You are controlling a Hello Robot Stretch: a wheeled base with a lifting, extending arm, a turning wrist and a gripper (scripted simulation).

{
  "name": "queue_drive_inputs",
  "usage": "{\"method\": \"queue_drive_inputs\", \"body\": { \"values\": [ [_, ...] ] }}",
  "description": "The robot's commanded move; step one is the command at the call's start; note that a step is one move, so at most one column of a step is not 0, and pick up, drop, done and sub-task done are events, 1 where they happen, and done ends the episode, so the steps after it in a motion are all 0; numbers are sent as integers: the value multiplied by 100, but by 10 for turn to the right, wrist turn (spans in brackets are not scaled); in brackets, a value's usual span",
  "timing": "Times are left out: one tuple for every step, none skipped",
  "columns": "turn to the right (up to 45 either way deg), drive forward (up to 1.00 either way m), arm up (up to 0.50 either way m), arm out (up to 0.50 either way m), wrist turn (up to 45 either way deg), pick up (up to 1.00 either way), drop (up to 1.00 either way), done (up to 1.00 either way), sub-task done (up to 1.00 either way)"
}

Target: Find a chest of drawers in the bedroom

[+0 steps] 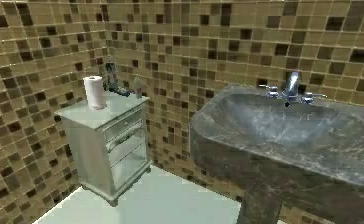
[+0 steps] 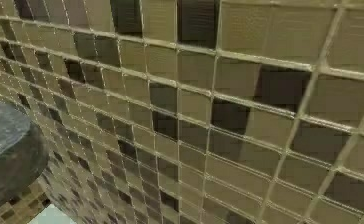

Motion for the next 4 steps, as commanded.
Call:
{"method": "queue_drive_inputs", "body": {
  "values": [
    [-450, 0, 0, 0, 0, 0, 0, 0, 0],
    [-120, 0, 0, 0, 0, 0, 0, 0, 0],
    [0, 15, 0, 0, 0, 0, 0, 0, 0],
    [-450, 0, 0, 0, 0, 0, 0, 0, 0]
  ]
}}
